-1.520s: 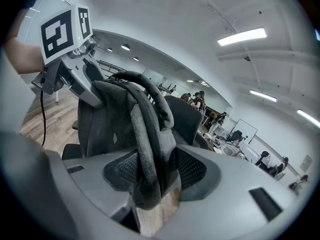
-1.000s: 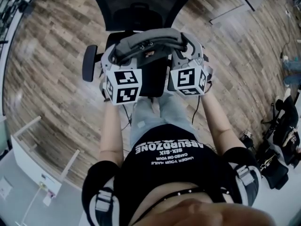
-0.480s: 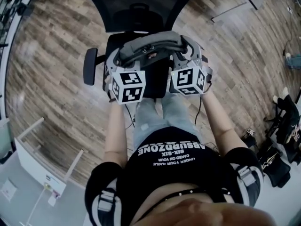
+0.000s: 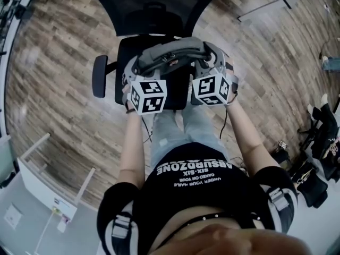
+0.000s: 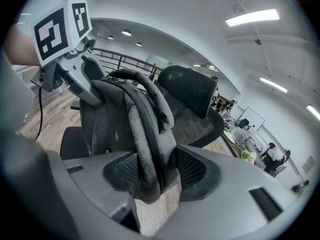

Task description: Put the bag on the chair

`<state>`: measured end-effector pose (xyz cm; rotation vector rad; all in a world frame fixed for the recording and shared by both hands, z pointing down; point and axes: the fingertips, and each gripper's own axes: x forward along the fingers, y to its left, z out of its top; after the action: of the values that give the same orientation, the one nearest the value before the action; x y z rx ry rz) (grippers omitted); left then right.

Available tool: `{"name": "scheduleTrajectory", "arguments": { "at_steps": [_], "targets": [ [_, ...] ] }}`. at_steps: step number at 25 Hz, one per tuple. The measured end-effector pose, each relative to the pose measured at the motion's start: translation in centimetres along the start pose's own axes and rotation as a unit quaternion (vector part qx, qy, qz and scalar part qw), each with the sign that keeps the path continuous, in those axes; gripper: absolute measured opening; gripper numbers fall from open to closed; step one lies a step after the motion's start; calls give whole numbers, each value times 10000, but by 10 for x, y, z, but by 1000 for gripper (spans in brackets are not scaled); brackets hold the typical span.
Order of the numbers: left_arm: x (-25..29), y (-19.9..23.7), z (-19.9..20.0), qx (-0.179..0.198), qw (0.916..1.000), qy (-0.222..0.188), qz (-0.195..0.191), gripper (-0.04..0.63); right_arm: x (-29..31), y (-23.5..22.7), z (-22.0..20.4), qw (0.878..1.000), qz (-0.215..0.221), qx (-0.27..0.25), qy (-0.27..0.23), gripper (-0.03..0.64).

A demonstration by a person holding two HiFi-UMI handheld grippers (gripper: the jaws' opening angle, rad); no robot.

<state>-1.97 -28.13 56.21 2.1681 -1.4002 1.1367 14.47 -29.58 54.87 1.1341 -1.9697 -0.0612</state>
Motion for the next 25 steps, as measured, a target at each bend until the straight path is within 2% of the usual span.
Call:
{"name": "scheduleTrajectory", "arguments": {
  "at_steps": [8,13,19,25],
  "targets": [
    [40,-20,-32,122,9995,284,-34,265,30,19,-49,9989,146,44,449,196],
    [53,-20,-43,9,9999,170,12,264,38,25,-54,9995,137,89,284,196],
    [62,-13,-71,-78,9998,151,38,264,40,48,-52,9995,192,-104,-247,193],
    [59,-11,-80,-253,9994,145,184,264,40,55,-48,9993,181,-207,-254,192]
  ]
}}
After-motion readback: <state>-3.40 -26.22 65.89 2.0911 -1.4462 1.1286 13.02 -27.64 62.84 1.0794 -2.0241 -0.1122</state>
